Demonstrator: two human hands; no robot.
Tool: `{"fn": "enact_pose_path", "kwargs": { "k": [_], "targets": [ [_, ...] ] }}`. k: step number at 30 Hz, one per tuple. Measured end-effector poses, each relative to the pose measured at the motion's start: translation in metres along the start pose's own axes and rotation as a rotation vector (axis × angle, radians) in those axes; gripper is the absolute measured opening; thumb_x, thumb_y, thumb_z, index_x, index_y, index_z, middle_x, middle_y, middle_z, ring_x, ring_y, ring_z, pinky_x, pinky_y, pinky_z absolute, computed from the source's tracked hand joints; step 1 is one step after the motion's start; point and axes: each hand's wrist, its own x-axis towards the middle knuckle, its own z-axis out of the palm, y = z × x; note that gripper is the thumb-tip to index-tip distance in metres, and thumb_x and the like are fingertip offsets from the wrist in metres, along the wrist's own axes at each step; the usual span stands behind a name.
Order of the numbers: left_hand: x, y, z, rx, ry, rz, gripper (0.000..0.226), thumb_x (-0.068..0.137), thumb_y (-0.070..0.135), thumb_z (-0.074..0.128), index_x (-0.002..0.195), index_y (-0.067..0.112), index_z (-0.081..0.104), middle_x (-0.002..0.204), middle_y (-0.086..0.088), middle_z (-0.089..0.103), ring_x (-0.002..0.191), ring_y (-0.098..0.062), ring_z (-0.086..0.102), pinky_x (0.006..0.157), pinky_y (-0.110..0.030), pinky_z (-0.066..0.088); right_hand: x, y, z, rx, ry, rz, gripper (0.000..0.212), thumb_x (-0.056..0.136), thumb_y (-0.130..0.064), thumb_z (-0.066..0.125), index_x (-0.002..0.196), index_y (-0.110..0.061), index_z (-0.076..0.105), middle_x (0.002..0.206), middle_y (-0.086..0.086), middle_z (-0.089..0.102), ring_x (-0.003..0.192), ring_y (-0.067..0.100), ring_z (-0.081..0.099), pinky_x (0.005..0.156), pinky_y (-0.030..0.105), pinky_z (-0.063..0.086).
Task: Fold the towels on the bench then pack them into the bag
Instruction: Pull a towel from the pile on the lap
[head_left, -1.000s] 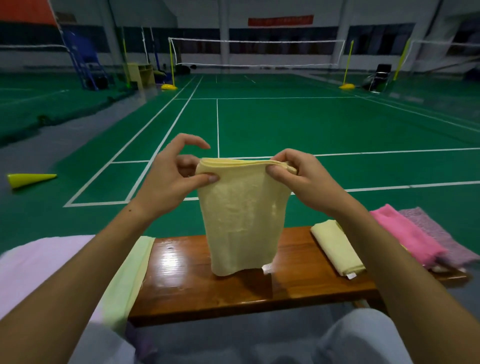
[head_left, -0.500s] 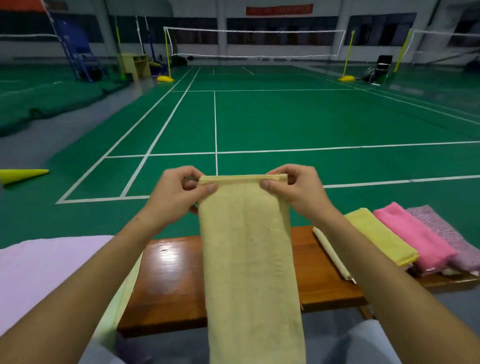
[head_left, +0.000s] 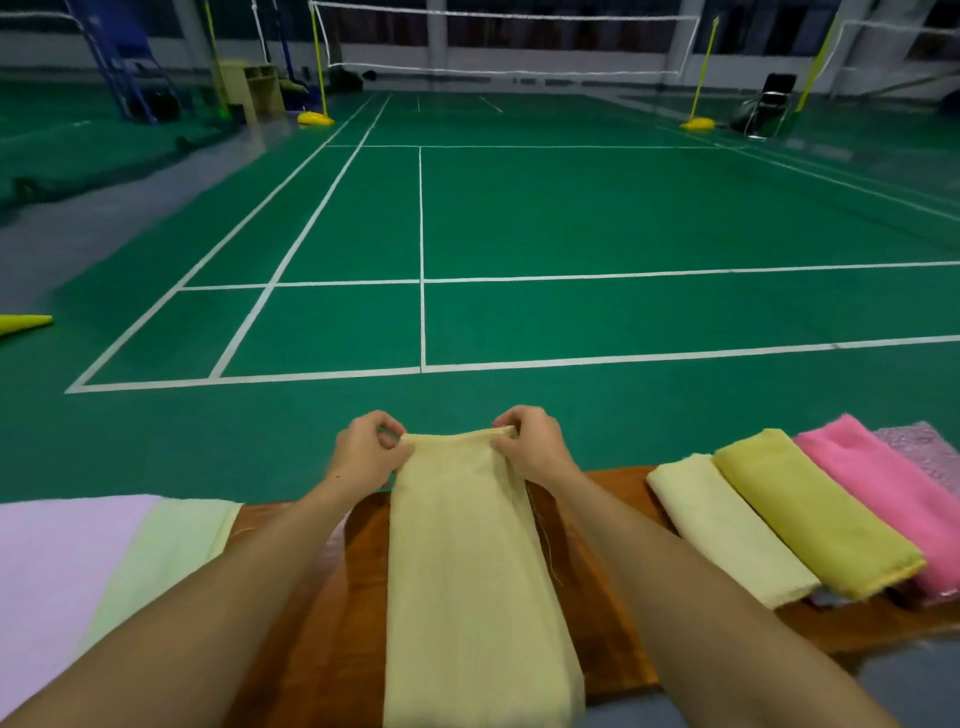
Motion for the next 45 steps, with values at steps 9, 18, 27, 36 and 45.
{"fn": "enact_pose_path", "kwargs": {
  "k": [9,18,27,36,45],
  "targets": [
    [-0.092,0.017,-0.03,0.088,-0.275,0.266,0.012,0.091,0.01,0.075,0.09,0.02,0.07,0.084,0.003,0.076,0.069,-0.018,0.074,0.068,-0.039,0.06,-0.087,0.009,-0.044,0.156,-0.021,-0.071,0.011,0.098,-0.011,0.069,0.099,-0.021,0.074,0.094,-0.009,0.075,0.083,0.006,0.072,0.075,0.022,0.057],
    [-0.185,-0.034,-0.024,0.371,-0.456,0.616,0.026,0.091,0.052,0.069,0.114,0.04,0.071,0.124,0.026,0.067,0.117,0.005,0.056,0.104,-0.026,0.047,-0.203,0.055,-0.029,-0.019,-0.333,-0.318,0.019,0.097,-0.035,0.065,0.113,-0.038,0.075,0.118,-0.019,0.072,0.117,0.0,0.063,0.103,0.031,0.054],
    [-0.211,-0.067,-0.014,0.847,-0.382,0.946,0.083,0.092,0.083,0.042,0.159,0.035,0.034,0.172,0.009,0.017,0.159,-0.014,0.014,0.13,-0.039,0.019,-0.225,0.067,-0.028,-0.164,-0.358,-0.402,0.046,0.086,-0.068,0.07,0.125,-0.042,0.068,0.142,-0.027,0.047,0.14,-0.002,0.036,0.118,0.039,0.039],
    [-0.217,-0.066,-0.005,0.703,-0.21,1.2,0.037,0.099,0.044,0.066,0.134,0.034,0.063,0.152,-0.002,0.056,0.138,-0.024,0.055,0.109,-0.047,0.049,-0.239,0.068,-0.018,-0.43,-0.341,-0.569,0.09,0.074,-0.09,0.063,0.147,-0.044,0.039,0.156,-0.011,0.027,0.146,0.01,0.024,0.12,0.041,0.033],
    [-0.217,-0.047,-0.01,0.3,-0.232,1.061,0.024,0.099,0.037,0.07,0.119,0.028,0.077,0.121,0.016,0.074,0.11,-0.002,0.069,0.09,-0.03,0.058,-0.248,0.063,-0.005,-0.555,-0.32,-0.615,0.105,0.073,-0.094,0.056,0.156,-0.037,0.026,0.166,0.002,0.02,0.159,0.027,0.005,0.129,0.055,0.005]
  ]
}}
